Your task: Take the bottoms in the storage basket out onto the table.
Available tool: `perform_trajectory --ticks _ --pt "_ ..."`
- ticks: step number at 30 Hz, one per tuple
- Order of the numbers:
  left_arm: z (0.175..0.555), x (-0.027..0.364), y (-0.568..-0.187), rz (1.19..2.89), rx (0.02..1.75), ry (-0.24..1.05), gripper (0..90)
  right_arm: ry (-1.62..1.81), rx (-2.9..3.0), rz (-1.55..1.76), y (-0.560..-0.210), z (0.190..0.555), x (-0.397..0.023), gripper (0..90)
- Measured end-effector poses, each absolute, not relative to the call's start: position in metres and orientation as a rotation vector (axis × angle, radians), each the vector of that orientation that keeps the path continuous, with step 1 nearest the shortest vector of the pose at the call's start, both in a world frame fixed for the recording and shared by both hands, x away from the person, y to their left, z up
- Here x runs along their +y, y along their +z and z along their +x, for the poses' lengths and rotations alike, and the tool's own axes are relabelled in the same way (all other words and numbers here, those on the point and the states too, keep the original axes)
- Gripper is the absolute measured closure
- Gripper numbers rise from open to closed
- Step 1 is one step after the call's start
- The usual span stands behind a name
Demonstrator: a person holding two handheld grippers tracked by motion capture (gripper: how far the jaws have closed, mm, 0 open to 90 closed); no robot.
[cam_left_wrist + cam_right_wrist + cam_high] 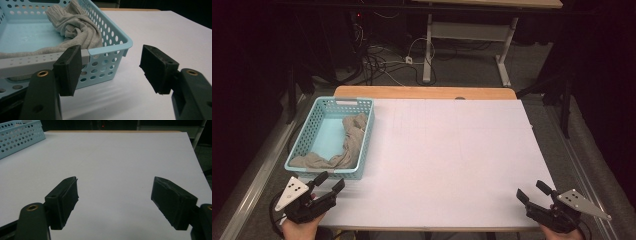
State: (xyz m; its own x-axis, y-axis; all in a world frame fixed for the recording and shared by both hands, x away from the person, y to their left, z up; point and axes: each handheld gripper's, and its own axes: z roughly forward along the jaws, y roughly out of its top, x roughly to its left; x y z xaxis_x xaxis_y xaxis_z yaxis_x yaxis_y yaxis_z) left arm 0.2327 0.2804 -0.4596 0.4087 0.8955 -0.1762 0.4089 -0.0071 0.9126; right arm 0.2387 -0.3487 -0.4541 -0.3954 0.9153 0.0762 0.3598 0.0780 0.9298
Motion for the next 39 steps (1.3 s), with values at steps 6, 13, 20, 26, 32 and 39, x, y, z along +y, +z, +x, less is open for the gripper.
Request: perform_trajectory --ticks 6,13,20,26,32,39 --pt "0.231 0.282 -0.46 1.605 1.179 0.575 33.6 1.306 1.806 1.26 -0.454 0.24 -0.347 21.5" --pt "0.23 0.283 -0.46 1.602 1.174 0.575 33.7 1.304 1.816 1.26 -0.454 0.241 -0.347 21.5" --pt "0.229 0.279 -0.458 1.61 1.174 0.59 33.8 1.293 1.825 1.26 -0.454 0.242 -0.345 21.5" --pt "0.229 0.279 -0.456 1.614 1.166 0.583 36.2 1.293 1.819 1.267 -0.455 0.242 -0.346 21.5" --pt "0.227 0.28 -0.45 1.59 1.173 0.572 36.3 1.295 1.833 1.264 -0.455 0.243 -0.346 21.6" --pt "0.226 0.277 -0.445 1.598 1.169 0.595 35.4 1.296 1.837 1.265 -0.455 0.243 -0.345 21.8"
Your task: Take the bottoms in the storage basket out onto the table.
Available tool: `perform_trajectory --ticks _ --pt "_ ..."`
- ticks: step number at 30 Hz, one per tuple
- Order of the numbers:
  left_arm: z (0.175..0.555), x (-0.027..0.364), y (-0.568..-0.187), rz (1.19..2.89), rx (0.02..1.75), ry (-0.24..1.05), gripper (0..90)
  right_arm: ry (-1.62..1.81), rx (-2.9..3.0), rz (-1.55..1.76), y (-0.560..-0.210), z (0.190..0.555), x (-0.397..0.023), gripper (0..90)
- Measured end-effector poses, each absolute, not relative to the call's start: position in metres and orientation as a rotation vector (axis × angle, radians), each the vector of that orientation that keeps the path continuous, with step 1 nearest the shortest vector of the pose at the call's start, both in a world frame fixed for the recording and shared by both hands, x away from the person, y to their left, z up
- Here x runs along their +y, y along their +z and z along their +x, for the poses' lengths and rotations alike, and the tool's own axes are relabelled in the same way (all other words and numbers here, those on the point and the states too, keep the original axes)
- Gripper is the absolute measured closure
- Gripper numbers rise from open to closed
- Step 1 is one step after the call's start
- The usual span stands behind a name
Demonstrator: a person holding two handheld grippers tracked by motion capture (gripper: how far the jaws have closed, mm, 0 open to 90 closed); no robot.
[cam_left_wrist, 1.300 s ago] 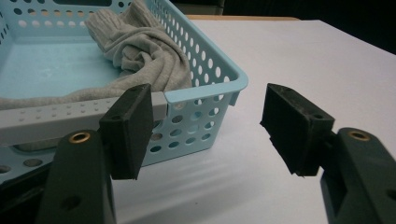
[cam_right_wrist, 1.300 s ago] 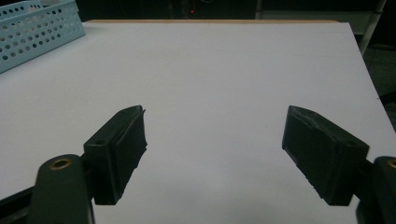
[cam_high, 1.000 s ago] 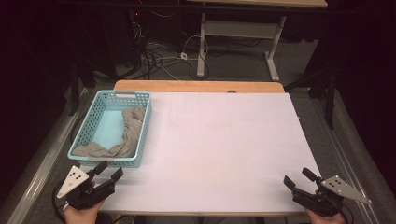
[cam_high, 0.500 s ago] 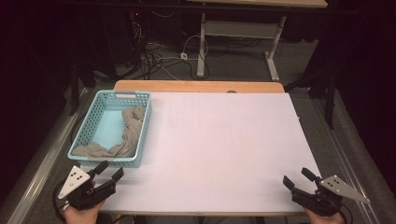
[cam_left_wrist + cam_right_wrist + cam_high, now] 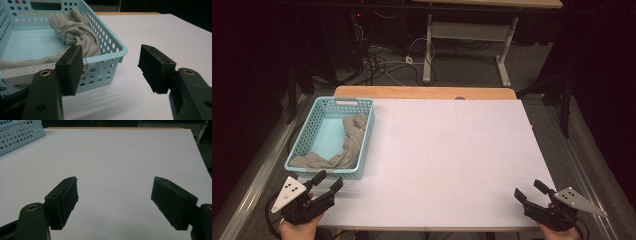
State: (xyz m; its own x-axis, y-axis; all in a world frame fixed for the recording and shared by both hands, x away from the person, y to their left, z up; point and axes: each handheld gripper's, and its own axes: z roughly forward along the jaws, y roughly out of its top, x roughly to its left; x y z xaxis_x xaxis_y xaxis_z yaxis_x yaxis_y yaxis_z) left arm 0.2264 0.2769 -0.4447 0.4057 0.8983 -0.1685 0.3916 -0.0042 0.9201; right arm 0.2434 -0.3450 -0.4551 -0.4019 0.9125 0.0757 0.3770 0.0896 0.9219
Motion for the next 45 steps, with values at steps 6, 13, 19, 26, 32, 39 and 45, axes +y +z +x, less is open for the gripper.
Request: perform_trajectory --ticks 6,13,19,26,32,39,45 --pt "0.228 0.275 -0.439 1.597 1.156 0.595 34.4 1.299 1.843 1.253 -0.455 0.244 -0.344 22.1" --pt "0.232 0.275 -0.427 1.58 1.132 0.582 34.5 1.3 1.846 1.256 -0.455 0.245 -0.344 22.1" --pt "0.233 0.275 -0.418 1.567 1.111 0.585 34.5 1.301 1.848 1.239 -0.455 0.247 -0.343 22.4" --pt "0.236 0.275 -0.412 1.563 1.094 0.585 34.6 1.302 1.85 1.239 -0.455 0.248 -0.342 22.6" --pt "0.242 0.274 -0.408 1.566 1.078 0.581 34.6 1.293 1.849 1.248 -0.455 0.248 -0.342 22.5" --pt "0.248 0.271 -0.402 1.565 1.054 0.576 34.6 1.301 1.847 1.244 -0.455 0.248 -0.342 22.6" --pt "0.254 0.269 -0.397 1.57 1.04 0.578 34.6 1.3 1.851 1.245 -0.455 0.248 -0.342 22.6"
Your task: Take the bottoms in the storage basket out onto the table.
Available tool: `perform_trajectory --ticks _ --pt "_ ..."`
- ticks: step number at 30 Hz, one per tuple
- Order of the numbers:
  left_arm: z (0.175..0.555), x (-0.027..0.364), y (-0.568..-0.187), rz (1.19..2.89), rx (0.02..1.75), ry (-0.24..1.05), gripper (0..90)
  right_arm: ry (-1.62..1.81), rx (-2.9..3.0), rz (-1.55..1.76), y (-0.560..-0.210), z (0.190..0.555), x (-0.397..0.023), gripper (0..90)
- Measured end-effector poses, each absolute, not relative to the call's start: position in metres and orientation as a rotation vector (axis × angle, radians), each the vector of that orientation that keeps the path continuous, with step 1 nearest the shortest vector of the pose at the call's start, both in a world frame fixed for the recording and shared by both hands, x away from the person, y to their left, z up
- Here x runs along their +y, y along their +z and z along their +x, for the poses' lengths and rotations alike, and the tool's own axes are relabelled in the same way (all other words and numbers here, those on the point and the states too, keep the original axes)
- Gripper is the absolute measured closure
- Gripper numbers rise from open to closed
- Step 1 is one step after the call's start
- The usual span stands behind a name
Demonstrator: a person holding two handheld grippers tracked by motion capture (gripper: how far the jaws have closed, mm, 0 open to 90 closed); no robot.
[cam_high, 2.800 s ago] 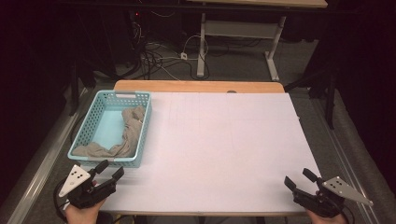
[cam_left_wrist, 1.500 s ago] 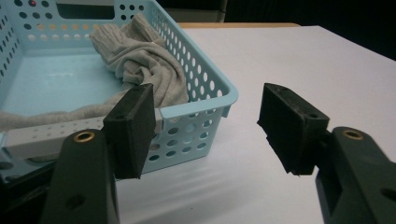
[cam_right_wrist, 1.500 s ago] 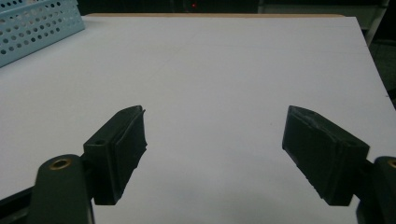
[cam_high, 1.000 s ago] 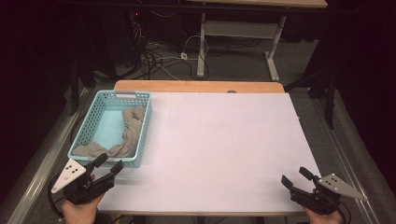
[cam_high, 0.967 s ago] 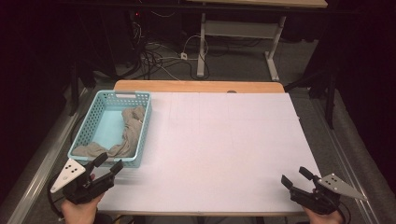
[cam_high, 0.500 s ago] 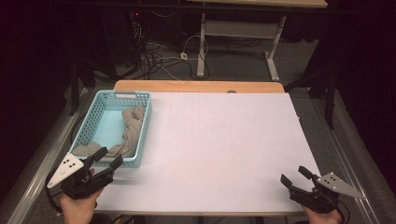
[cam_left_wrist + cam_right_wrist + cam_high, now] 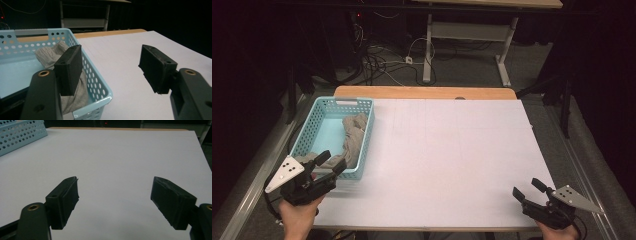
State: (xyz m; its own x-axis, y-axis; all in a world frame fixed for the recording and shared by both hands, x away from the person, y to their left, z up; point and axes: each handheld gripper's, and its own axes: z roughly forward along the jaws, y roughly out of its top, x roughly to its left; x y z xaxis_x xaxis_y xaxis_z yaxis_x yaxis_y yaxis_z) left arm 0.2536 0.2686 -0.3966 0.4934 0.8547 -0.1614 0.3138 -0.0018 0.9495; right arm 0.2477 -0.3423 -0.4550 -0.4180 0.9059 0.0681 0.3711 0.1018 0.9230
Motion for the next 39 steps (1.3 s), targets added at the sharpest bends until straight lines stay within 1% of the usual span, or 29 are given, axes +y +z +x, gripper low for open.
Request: perform_trajectory --ticks 21,39 --pt "0.283 0.251 -0.383 1.625 0.995 0.582 34.1 1.305 1.834 1.262 -0.455 0.247 -0.343 22.8" --pt "0.308 0.243 -0.375 1.64 1.007 0.576 33.4 1.311 1.83 1.262 -0.455 0.247 -0.345 22.7"
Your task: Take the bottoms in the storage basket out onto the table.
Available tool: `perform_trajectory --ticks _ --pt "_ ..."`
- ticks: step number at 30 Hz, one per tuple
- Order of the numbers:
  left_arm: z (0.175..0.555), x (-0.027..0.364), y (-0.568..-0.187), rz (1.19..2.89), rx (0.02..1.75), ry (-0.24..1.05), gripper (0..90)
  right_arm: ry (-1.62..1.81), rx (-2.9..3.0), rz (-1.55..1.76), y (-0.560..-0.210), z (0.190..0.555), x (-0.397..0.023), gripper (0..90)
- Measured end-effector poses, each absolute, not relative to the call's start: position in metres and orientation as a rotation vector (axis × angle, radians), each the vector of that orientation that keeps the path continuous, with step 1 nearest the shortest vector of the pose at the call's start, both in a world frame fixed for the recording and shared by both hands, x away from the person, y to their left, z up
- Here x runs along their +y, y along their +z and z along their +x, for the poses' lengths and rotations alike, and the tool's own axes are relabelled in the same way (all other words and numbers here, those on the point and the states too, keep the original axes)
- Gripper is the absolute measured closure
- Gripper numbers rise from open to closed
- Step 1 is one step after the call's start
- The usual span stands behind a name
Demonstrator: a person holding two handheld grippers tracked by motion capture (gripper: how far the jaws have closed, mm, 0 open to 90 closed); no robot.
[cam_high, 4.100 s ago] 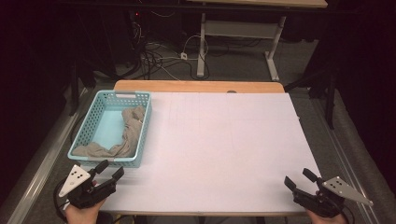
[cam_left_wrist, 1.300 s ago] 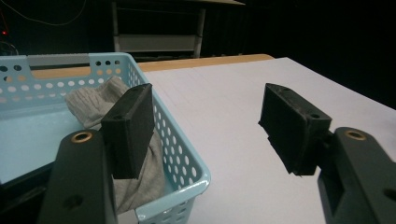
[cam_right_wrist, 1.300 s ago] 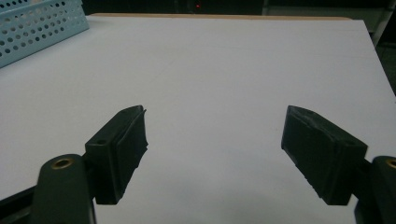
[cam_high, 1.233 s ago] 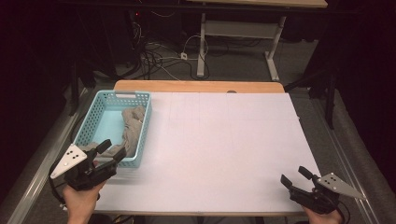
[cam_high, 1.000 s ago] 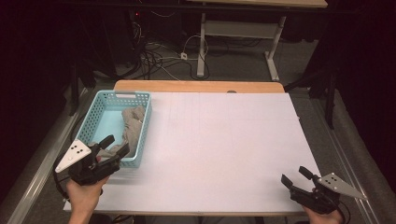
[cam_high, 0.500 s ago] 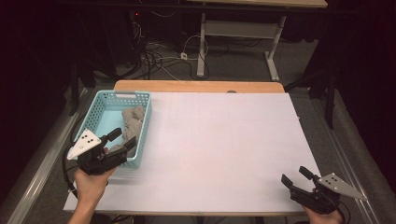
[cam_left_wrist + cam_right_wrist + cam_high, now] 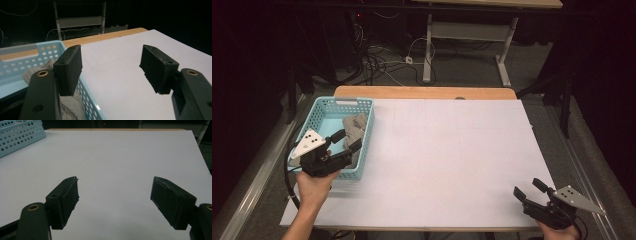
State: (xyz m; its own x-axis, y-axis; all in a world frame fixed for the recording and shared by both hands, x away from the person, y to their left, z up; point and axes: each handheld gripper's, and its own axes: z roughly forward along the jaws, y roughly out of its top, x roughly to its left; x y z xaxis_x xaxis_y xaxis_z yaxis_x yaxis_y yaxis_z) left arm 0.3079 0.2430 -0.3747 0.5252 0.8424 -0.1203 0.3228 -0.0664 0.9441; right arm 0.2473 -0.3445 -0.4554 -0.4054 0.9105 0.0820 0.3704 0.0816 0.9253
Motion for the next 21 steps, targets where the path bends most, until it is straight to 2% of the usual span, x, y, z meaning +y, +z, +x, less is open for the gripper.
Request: perform_trajectory --ticks 21 --pt "0.352 0.236 -0.368 1.703 1.099 0.568 30.5 1.312 1.834 1.267 -0.456 0.248 -0.344 22.4"
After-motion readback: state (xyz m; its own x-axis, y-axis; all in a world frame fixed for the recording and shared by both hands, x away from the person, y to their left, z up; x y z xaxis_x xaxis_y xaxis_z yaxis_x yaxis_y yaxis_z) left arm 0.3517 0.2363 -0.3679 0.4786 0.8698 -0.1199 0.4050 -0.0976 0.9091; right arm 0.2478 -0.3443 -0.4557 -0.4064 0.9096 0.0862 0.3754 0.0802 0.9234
